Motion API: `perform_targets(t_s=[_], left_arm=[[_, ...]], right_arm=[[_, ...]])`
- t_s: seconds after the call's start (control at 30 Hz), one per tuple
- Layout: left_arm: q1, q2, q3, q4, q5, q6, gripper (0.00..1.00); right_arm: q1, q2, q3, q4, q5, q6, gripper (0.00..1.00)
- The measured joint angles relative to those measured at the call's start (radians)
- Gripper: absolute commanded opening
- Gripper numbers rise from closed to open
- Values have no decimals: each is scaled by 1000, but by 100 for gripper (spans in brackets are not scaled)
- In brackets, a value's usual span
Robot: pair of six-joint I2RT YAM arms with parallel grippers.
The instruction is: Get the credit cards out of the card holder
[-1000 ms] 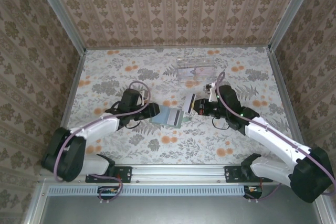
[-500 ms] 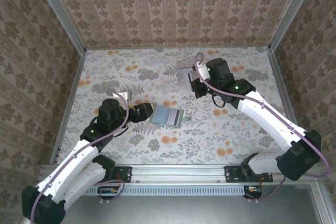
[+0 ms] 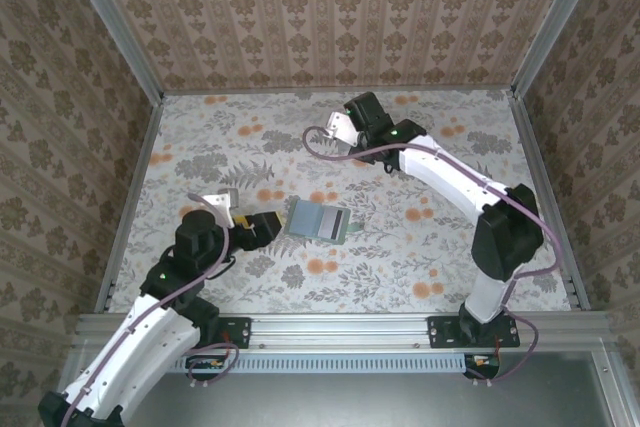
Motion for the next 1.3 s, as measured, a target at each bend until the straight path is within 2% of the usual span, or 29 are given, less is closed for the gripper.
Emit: perform_targets(t_s=[0.23, 0.5, 1.3], left_arm=[[0, -22, 0, -44, -3, -4, 100], [0, -24, 0, -82, -7, -4, 100], [0, -5, 0, -90, -8, -4, 100]], right_arm=[[-6, 160, 148, -20, 78, -106, 0], [-7, 261, 175, -19, 122, -162, 0], [-27, 368, 201, 79, 165, -249, 0]])
